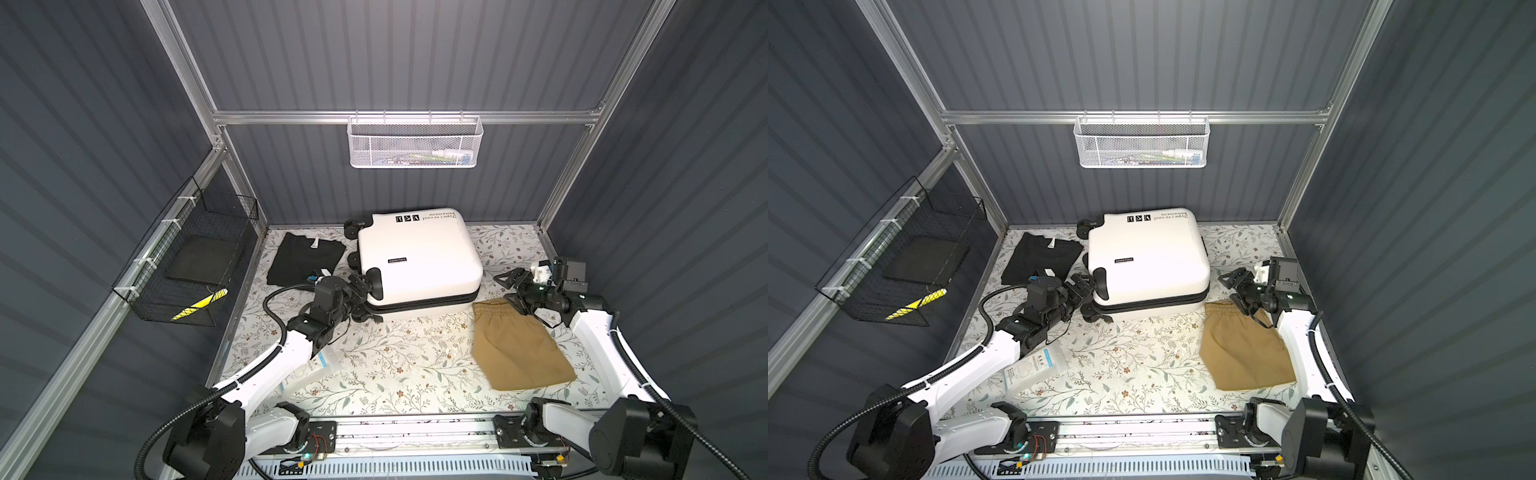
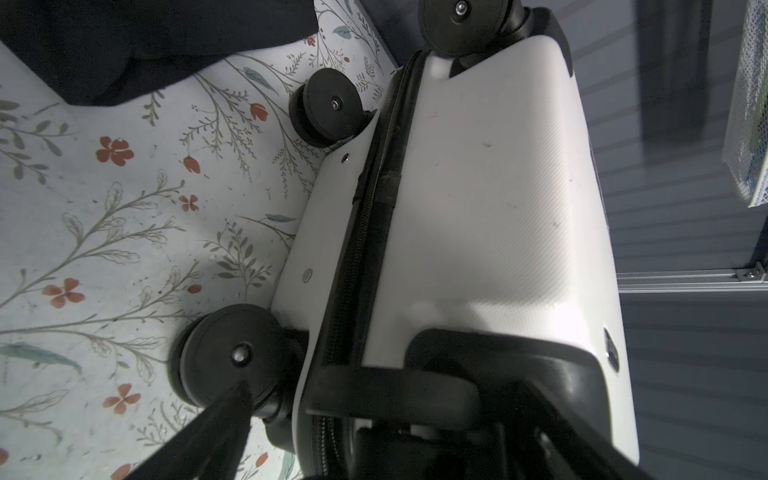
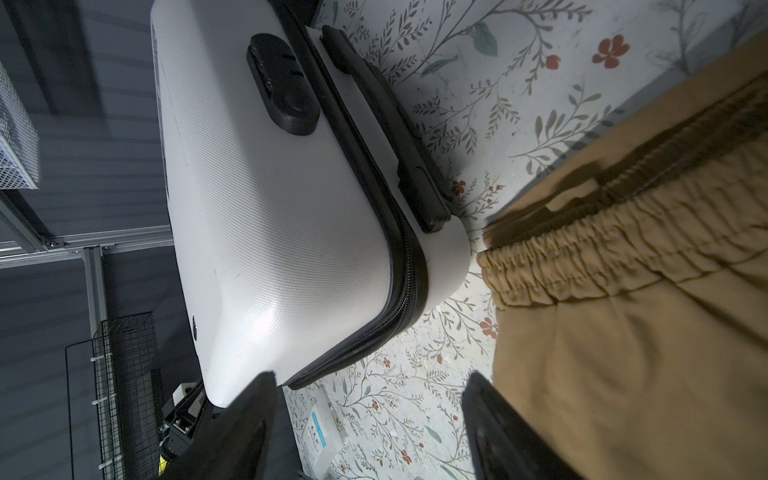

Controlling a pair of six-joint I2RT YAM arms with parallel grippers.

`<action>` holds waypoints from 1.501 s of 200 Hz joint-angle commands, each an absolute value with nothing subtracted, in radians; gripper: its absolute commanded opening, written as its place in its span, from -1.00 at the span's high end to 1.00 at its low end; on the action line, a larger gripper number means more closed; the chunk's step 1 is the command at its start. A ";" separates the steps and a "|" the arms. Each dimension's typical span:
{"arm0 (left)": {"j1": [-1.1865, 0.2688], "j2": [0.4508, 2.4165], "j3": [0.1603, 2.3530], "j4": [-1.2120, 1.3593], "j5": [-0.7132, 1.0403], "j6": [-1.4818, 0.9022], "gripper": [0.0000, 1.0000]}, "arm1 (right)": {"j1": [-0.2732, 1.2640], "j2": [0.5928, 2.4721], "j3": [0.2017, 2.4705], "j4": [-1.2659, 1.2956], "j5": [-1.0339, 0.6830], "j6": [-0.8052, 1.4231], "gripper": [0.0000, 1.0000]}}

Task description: Pack the luggage

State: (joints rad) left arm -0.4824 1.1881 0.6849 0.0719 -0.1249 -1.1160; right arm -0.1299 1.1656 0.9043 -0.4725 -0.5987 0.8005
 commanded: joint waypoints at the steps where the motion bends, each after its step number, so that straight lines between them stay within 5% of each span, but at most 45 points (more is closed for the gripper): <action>1: -0.475 1.200 0.686 0.143 -0.103 -1.111 -0.98 | -0.126 1.143 0.910 -0.486 -0.594 0.801 -0.45; 164: -0.468 1.233 0.898 0.133 -0.071 -1.047 -0.62 | -0.095 1.008 0.687 -0.268 -0.689 0.841 -0.45; 300: -0.469 1.052 0.620 0.058 -0.063 -1.167 -0.93 | -0.095 1.026 0.693 -0.264 -0.678 0.853 -0.44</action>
State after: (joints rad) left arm -0.4641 1.0348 0.6437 0.0227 -0.1081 -1.1336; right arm -0.0978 1.0275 0.6914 -0.2764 -0.6735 0.8494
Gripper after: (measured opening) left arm 0.960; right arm 0.722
